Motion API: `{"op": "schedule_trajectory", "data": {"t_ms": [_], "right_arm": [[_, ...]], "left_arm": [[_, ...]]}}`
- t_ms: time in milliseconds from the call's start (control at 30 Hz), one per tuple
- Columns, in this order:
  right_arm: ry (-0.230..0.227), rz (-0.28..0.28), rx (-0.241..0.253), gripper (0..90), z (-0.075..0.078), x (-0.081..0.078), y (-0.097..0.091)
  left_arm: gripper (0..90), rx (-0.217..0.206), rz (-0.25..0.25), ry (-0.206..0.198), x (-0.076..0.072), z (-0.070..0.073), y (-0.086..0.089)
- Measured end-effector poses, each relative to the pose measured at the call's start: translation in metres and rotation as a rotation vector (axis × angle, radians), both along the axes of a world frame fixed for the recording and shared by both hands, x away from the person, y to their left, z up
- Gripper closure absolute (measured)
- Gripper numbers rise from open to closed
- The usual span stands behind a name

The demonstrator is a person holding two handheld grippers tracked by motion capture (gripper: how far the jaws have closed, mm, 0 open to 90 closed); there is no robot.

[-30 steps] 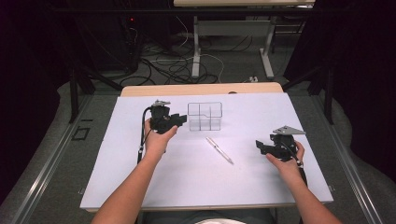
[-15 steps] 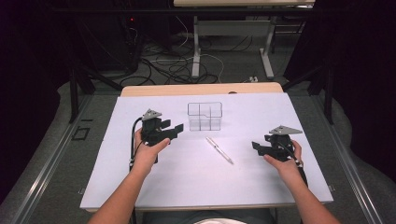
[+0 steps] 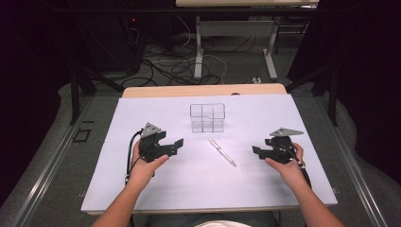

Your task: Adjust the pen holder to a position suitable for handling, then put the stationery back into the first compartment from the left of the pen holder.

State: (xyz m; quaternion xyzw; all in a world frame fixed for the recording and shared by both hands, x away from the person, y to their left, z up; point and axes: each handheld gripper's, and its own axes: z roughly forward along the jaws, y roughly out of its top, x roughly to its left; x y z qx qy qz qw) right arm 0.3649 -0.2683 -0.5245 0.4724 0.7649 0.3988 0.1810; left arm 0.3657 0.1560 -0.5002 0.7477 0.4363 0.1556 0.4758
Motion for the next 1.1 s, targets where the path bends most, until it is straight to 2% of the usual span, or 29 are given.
{"op": "schedule_trajectory", "data": {"t_ms": [67, 200, 267, 400, 467, 633, 667, 767, 867, 967, 1033, 1067, 1100], "right_arm": [[0.003, 0.003, -0.005, 33.5, 0.002, 0.001, 0.003], [0.015, 0.033, -0.033, 33.1, 0.004, 0.004, 0.012], [0.027, 0.041, -0.040, 33.1, 0.004, 0.006, 0.017], [0.066, 0.069, -0.035, 33.0, 0.006, 0.010, 0.025], [0.092, 0.088, -0.030, 32.6, 0.008, 0.014, 0.030], [0.153, 0.121, -0.028, 32.7, 0.019, 0.022, 0.043], [0.153, 0.130, -0.023, 32.8, 0.020, 0.024, 0.046], [0.220, 0.132, -0.054, 32.8, 0.026, 0.029, 0.055], [0.227, 0.152, -0.079, 36.7, 0.030, 0.034, 0.062], [0.259, 0.185, -0.074, 40.2, 0.032, 0.038, 0.068], [0.274, 0.183, -0.086, 43.5, 0.032, 0.040, 0.073], [0.300, 0.181, -0.101, 44.6, 0.033, 0.040, 0.076], [0.291, 0.200, -0.096, 44.9, 0.031, 0.041, 0.078]], "left_arm": [[11.0, 0.005, 0.017, 0.003, 0.000, -0.002, 0.001], [3.8, -0.029, 0.015, 0.023, 0.000, -0.006, 0.002], [0.2, -0.026, 0.007, 0.030, 0.000, -0.007, 0.002], [0.2, -0.032, 0.018, 0.035, 0.000, -0.008, 0.005], [0.2, -0.034, 0.025, 0.024, 0.000, -0.008, 0.007], [0.2, -0.033, 0.032, 0.026, 0.001, -0.008, 0.012], [0.2, -0.034, 0.031, 0.023, 0.001, -0.009, 0.012], [0.2, -0.030, 0.031, 0.022, 0.002, -0.009, 0.013], [0.2, -0.032, 0.031, 0.022, 0.002, -0.009, 0.013], [0.2, -0.027, 0.030, 0.023, 0.002, -0.009, 0.013], [0.2, -0.026, 0.028, 0.021, 0.002, -0.010, 0.013], [0.2, -0.021, 0.026, 0.019, 0.002, -0.010, 0.014], [0.2, -0.030, 0.034, 0.017, 0.002, -0.011, 0.013]]}}
